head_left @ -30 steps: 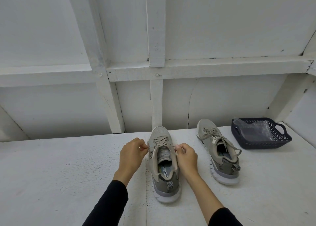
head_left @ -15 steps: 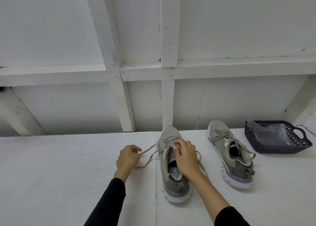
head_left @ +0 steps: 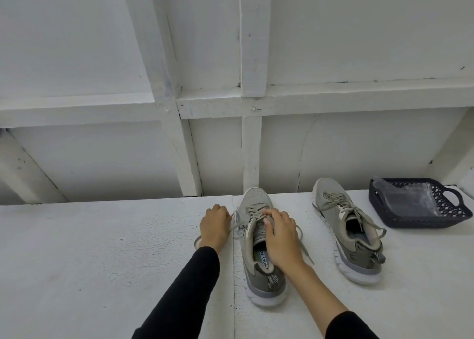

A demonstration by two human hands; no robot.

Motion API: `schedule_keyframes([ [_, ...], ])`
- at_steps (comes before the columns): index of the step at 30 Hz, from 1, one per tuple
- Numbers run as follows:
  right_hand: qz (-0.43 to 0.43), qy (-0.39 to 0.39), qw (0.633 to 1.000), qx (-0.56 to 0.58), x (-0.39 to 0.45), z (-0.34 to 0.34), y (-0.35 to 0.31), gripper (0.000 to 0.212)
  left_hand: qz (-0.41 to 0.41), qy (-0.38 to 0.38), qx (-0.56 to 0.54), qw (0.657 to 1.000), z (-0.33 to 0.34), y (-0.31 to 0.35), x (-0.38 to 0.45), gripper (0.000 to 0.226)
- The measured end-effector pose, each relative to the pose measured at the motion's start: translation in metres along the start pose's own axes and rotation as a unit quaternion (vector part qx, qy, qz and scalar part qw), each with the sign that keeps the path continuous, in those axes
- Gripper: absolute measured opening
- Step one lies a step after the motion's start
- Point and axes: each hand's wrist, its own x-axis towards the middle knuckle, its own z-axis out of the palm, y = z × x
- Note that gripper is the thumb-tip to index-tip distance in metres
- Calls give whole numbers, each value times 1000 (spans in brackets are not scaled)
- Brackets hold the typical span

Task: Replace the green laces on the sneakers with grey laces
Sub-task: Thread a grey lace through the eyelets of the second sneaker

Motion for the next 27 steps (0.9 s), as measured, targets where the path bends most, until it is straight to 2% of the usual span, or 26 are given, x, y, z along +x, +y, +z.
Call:
schedule_keyframes([
  [1, 4, 1, 1000, -2, 0, 0, 0, 28, -4, 3, -19, 1000, 1, 0, -1, 19],
  [3, 15, 6, 1000, 0, 0, 0, -1, 28, -41, 24, -131, 990, -2, -1, -2, 13],
  [6, 20, 28, 999, -5, -2, -3, -2, 23, -78, 66, -337, 936, -20, 6, -4, 5],
  [9, 18, 59, 998, 0, -5, -4, -2, 17, -45, 54, -405, 912, -42, 21, -7, 9],
  [15, 51, 115, 989, 83, -9, -6, -3, 3, 50, -6, -395, 917, -59, 55, -31, 8],
  [18, 105, 116, 969, 189, -12, -11, -3, 9, 65, -27, -349, 935, -52, 60, -43, 8],
  [23, 204, 87, 926, 306, -9, -23, 10, 17, 92, -16, -281, 955, -45, 69, -55, 7],
  [27, 211, 49, 916, 337, -9, -20, 18, 21, 110, 14, -212, 971, -43, 77, -57, 8],
])
